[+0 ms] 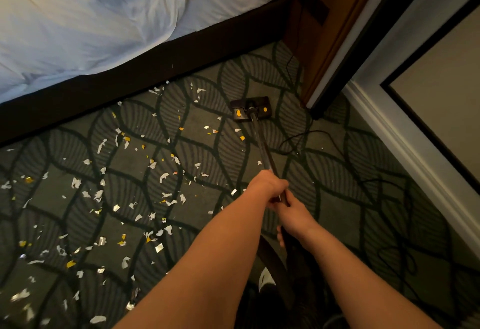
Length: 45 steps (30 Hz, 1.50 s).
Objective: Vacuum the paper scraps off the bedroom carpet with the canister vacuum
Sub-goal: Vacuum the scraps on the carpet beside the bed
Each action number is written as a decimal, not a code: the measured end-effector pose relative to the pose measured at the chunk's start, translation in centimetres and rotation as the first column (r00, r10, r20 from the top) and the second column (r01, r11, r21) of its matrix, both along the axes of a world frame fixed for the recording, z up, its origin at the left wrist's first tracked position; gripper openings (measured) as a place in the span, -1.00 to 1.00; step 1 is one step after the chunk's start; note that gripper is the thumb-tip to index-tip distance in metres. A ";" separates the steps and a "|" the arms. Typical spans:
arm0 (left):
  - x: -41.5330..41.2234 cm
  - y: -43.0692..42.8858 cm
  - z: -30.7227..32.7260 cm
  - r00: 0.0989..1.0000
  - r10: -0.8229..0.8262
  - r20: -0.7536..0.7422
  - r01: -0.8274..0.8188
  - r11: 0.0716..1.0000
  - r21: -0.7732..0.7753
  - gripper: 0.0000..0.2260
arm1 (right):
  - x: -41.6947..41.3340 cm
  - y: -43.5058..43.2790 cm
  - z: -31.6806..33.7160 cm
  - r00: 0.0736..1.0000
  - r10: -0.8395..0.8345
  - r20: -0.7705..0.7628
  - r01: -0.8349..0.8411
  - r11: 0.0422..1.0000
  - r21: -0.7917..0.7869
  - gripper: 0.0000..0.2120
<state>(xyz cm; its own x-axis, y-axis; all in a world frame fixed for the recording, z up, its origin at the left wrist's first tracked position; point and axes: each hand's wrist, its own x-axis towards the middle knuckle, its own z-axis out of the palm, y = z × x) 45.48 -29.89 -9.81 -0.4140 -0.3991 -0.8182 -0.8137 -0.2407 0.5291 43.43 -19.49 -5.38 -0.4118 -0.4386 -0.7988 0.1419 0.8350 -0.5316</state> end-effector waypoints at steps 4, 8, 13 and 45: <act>0.3 0.7 0.0 0.999 0.009 0.039 -0.009 1.000 -0.007 -0.74 | 0.3 0.8 0.7 0.993 -0.078 0.094 0.079 0.997 -0.010 -0.63; 1.0 2.2 0.1 0.997 0.001 0.080 0.001 1.000 -0.027 -0.74 | 1.0 2.5 1.1 0.985 -0.110 0.135 0.109 0.994 0.015 -0.61; 2.2 4.9 1.6 0.995 -0.015 0.096 0.019 0.999 -0.037 -0.71 | 1.8 5.2 2.4 0.982 -0.109 0.156 0.104 0.994 0.040 -0.61; 8.3 19.2 6.8 0.997 0.013 0.081 -0.018 0.998 0.053 -0.73 | 7.1 18.8 5.2 0.989 0.002 0.146 -0.015 0.996 0.091 -0.60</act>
<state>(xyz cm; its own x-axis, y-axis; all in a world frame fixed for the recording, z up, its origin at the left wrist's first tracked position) 53.75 -10.72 -3.04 -0.3396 -0.3600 -0.8690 -0.8493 -0.2796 0.4477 50.49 -0.69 -0.18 -0.2851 -0.3636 -0.8868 0.2047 0.8808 -0.4270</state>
